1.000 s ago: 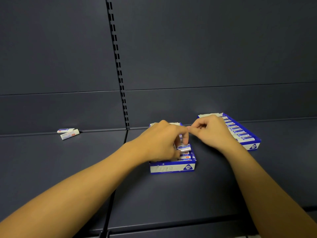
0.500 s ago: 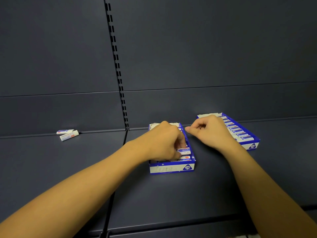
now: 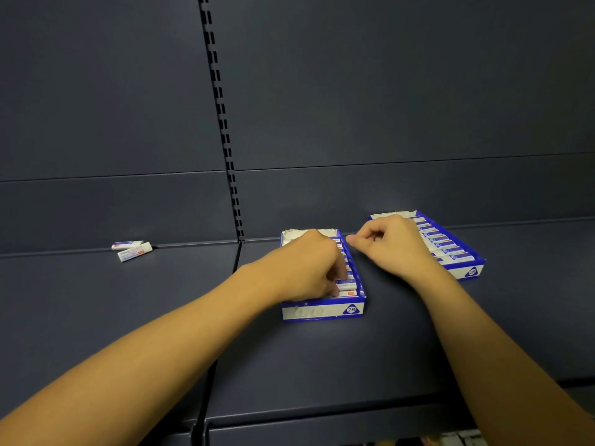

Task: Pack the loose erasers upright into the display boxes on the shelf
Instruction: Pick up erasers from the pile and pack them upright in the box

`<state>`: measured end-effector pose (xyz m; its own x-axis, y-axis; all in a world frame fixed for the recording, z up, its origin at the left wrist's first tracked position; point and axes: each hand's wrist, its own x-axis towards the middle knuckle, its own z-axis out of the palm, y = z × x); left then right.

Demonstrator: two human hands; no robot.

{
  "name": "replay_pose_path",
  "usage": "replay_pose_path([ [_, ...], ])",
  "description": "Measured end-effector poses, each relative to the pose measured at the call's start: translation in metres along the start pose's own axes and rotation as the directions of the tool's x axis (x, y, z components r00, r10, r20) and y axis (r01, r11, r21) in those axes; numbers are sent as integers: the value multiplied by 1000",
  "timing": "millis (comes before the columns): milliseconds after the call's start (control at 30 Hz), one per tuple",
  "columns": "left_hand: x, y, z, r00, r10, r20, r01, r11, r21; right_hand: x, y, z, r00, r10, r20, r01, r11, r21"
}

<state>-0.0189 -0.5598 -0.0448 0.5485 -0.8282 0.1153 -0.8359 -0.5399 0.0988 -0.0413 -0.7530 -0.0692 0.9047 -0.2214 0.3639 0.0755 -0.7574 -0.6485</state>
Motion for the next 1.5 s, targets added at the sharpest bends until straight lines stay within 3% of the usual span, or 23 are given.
replay_pose_path([
  [167,-13,-17,-16,992,-60,-107,50,994,-99,1,-3,-1,997,7,-71,-2,997,78],
  [267,-29,-34,-31,969,-138,-203,130,990,-55,4,-12,-9,996,-2,-87,10,996,87],
  [367,-49,-54,-38,925,-263,-275,274,962,1,11,-27,-13,999,-35,-12,36,998,48],
  [500,-79,-76,-37,836,-481,-265,504,864,22,29,-45,-3,987,-74,143,92,988,-127],
  [667,-118,-83,-37,703,-660,-265,691,722,32,28,-74,19,933,-139,331,257,902,-346],
  [833,-161,-91,-36,555,-775,-304,809,587,-20,23,-104,37,902,-177,395,332,867,-371],
  [1033,-199,-107,-45,451,-841,-300,873,486,-49,19,-150,63,875,-230,425,397,844,-360],
  [1233,-232,-151,-50,464,-832,-305,863,502,-57,18,-194,108,871,-243,426,405,847,-344],
  [1500,-249,-234,-54,602,-750,-275,782,624,10,26,-232,169,893,-189,408,348,865,-362],
])
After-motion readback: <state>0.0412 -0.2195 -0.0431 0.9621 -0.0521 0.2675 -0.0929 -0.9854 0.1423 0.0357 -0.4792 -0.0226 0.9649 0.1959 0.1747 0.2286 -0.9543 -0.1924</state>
